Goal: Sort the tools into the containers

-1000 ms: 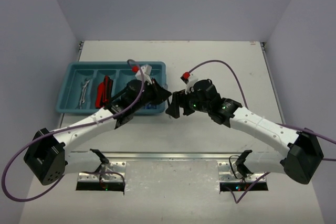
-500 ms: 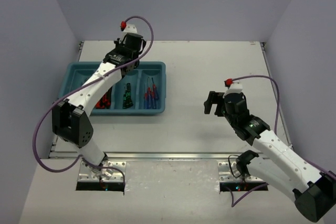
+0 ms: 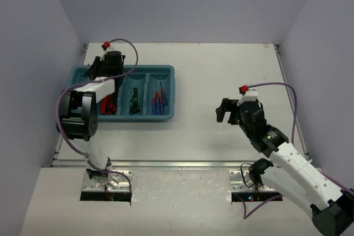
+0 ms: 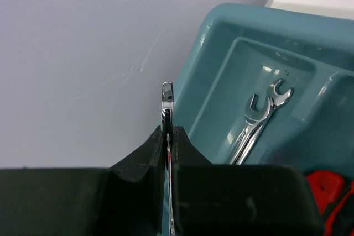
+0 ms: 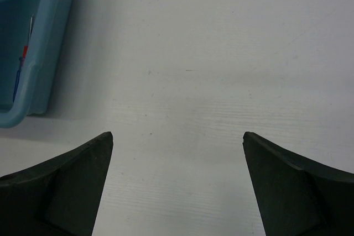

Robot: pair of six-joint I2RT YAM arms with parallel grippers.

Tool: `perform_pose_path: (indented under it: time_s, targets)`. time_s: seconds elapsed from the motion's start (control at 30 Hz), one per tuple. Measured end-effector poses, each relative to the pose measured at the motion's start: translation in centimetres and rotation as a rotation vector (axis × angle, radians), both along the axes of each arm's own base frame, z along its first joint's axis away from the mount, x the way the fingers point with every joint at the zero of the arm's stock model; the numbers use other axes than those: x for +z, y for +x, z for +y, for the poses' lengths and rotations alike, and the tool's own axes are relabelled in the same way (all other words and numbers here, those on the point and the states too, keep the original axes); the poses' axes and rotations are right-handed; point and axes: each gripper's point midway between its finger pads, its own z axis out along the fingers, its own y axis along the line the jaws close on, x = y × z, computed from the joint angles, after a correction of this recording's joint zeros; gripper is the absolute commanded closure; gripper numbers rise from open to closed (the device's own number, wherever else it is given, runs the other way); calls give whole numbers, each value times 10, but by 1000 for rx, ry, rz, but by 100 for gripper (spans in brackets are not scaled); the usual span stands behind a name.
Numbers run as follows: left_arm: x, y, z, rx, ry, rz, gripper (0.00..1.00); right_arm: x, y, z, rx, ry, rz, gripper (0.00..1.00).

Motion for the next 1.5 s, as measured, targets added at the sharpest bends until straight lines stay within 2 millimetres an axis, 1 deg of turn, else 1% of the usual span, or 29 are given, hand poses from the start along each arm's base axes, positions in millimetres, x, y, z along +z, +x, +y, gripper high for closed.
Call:
perform_pose_path:
  time_s: [0.1, 0.2, 0.27, 0.3, 0.4, 0.47, 0.53, 0.57, 0.67, 0.7, 0.77, 0.83, 0.9, 0.97, 1.13, 1.2, 1.23, 1.3, 1.37, 1.43, 1.5]
  targets:
    - [-13, 3, 9, 12, 16, 33, 98, 0, 0, 4, 20, 14, -1, 1]
    - [-19, 4, 18, 23, 20, 48, 97, -1, -1, 9, 44, 29, 0, 1]
    - [-22, 3, 26, 32, 19, 51, 94, -1, -2, 11, 54, 33, 1, 1]
    - [-23, 2, 29, 36, 17, 52, 90, -1, -2, 12, 56, 35, 1, 1]
    - [-27, -1, 37, 46, 8, 54, 76, 0, -1, 13, 61, 40, -3, 1]
    - [-29, -3, 41, 53, 0, 49, 68, 0, -1, 14, 62, 40, -3, 1]
    - [-31, -3, 42, 53, -4, 50, 43, -2, 0, 14, 62, 35, 4, 1]
    - [-33, -3, 42, 52, -7, 49, 34, -4, 0, 14, 62, 33, 8, 1]
    - [-36, -4, 42, 58, -13, 45, 13, -5, 0, 14, 64, 27, 13, 1]
    - [-37, -4, 42, 60, -16, 41, 10, -5, 0, 14, 64, 25, 13, 1]
    - [-36, -4, 42, 70, -27, 25, 7, -5, 0, 14, 65, 23, 13, 1]
    - [-33, -1, 40, 82, -61, -12, 2, -6, 0, 14, 65, 21, 14, 1]
    - [-21, 3, 36, 74, -110, -84, 0, -7, 0, 14, 66, 17, 16, 1]
    - [3, 3, 32, 62, -153, -181, 0, -9, 0, 14, 67, 11, 24, 1]
    - [99, -6, 13, -19, -313, -537, 0, -19, 1, 14, 75, -19, 53, 1]
    - [135, -12, -3, -107, -409, -669, 0, -22, 1, 14, 84, -32, 65, 1]
    - [148, -19, -13, -159, -463, -717, 0, -23, 1, 14, 88, -41, 77, 1]
    - [167, -46, -35, -255, -561, -786, 0, -24, 1, 14, 89, -63, 111, 1]
    - [181, -84, -56, -354, -649, -861, 0, -20, 3, 15, 92, -90, 144, 1]
    - [185, -122, -74, -437, -709, -911, 0, -7, 7, 16, 92, -107, 157, 1]
    - [193, -154, -86, -506, -735, -964, 0, 12, 11, 15, 81, -124, 161, 1]
